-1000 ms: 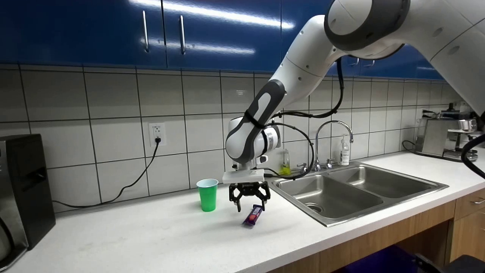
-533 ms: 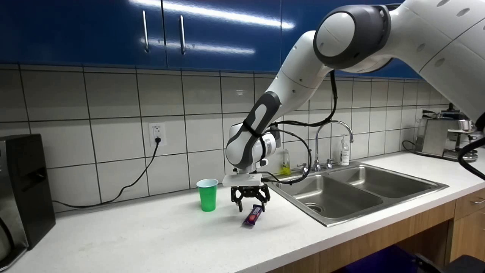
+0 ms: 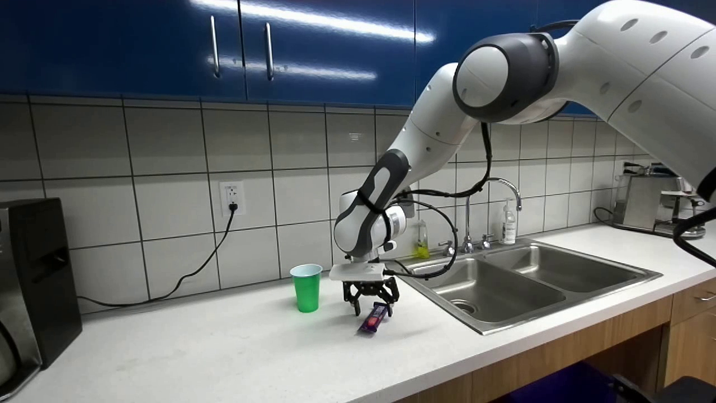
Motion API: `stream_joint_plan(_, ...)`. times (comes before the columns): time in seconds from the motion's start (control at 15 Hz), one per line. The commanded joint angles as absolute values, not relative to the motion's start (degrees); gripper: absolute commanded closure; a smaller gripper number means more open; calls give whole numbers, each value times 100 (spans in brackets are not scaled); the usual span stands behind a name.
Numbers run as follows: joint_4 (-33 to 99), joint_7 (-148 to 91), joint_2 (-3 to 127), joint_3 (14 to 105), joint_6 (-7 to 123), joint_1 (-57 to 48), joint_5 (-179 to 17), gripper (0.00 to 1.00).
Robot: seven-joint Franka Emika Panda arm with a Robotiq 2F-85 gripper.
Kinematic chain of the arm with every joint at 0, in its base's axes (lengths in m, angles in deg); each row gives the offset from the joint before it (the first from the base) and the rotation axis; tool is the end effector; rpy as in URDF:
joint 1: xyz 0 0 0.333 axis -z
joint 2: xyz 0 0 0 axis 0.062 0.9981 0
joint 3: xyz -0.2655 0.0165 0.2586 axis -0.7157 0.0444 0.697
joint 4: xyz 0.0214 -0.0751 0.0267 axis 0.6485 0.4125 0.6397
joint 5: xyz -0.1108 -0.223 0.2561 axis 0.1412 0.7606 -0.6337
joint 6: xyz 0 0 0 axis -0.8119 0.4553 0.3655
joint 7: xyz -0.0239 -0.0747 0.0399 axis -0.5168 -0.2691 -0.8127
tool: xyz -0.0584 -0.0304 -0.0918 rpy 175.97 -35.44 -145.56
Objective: Place the snack bar inside the sink
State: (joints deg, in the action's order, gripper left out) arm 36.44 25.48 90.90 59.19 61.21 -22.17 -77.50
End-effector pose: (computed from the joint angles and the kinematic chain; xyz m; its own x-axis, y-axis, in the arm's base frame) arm 0.6614 0.1795 0.2016 0.7883 -0.6115 0.0678 -0.6149 -0.7796 0.1184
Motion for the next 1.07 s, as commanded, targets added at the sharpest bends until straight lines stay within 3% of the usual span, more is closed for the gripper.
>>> stream_joint_plan(0.0,3465,2732,9169,5815,6054,-2269,-7785,0)
stream_joint_plan(0.07,3459,2754,9170,5800,6051,-2270,-7785,7)
stream_joint_plan(0.13,3484,2764,9143,5785,6062,-2266,-7776,26)
stream_joint_plan(0.67,3647,2787,8986,5780,6045,-2211,-7826,85)
stream_joint_plan(1.0,3717,2831,8900,5770,5980,-2260,-7801,86)
